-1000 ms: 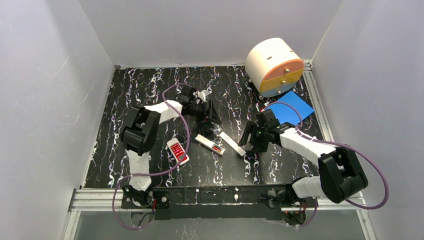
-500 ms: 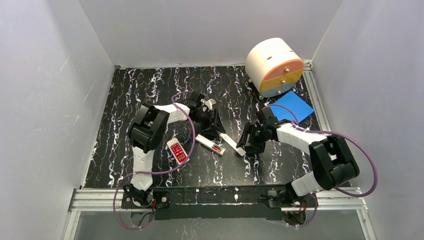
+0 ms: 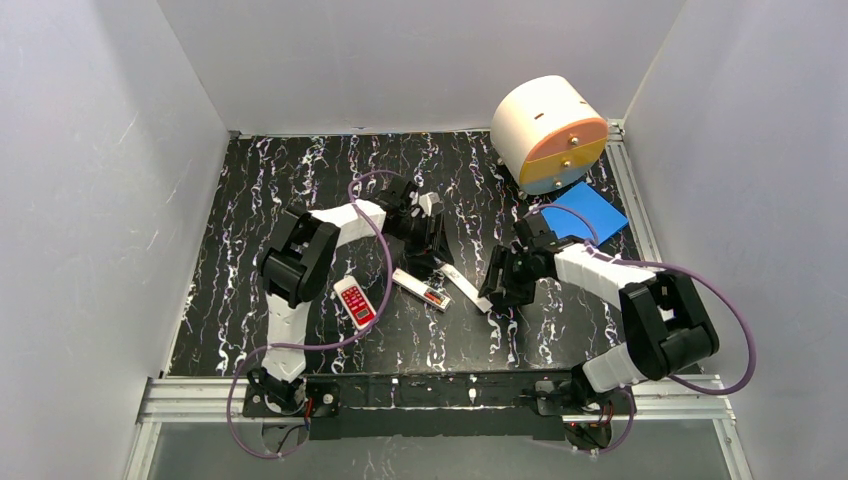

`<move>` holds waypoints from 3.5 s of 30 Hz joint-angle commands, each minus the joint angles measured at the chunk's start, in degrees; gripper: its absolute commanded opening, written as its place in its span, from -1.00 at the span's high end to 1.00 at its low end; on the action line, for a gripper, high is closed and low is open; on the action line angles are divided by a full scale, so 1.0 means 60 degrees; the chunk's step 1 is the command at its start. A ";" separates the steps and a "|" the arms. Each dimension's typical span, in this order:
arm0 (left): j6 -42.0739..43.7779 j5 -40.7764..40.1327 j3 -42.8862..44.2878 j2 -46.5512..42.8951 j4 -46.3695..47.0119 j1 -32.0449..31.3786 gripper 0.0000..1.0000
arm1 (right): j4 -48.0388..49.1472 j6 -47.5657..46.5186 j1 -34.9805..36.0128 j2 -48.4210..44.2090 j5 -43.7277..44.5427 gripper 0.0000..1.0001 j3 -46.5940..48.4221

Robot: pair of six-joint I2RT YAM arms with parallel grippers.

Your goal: Load the batteries into the remote control

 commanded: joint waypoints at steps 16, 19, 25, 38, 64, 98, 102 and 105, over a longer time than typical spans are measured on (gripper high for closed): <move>-0.0058 0.1020 -0.0048 0.0329 0.0420 0.0026 -0.06 | 0.1508 0.0857 -0.0028 -0.0381 -0.1096 -0.45 -0.0982; -0.0429 0.1344 -0.0384 0.0241 0.0683 0.0026 0.00 | 0.1698 0.1259 -0.0029 -0.0400 -0.0452 -0.46 -0.0934; -0.1416 0.1989 -0.1001 -0.0084 0.1690 0.0025 0.12 | 0.2446 0.1692 -0.0035 -0.0447 -0.0019 -0.45 -0.1172; -0.2741 0.2101 -0.1293 -0.0721 0.2792 0.0055 0.36 | 0.0743 -0.0252 -0.0037 0.0601 0.0255 -0.37 -0.0169; -0.2488 0.3193 -0.0884 -0.0436 0.2695 0.0055 0.50 | -0.0419 -0.2961 0.0016 0.1548 0.1713 -0.11 0.0709; -0.3611 0.5831 0.1317 -0.2449 0.2853 0.2110 1.00 | 1.0925 0.5115 -0.2041 -0.2696 -0.3559 -0.46 -0.1332; -0.3821 0.5860 0.1695 -0.2426 0.2872 0.2106 1.00 | 1.1328 0.5416 -0.2046 -0.2292 -0.3955 -0.25 -0.0804; -0.3864 0.5879 0.1857 -0.2405 0.2872 0.2106 1.00 | 1.1756 0.5881 -0.2045 -0.2234 -0.3911 0.01 -0.0799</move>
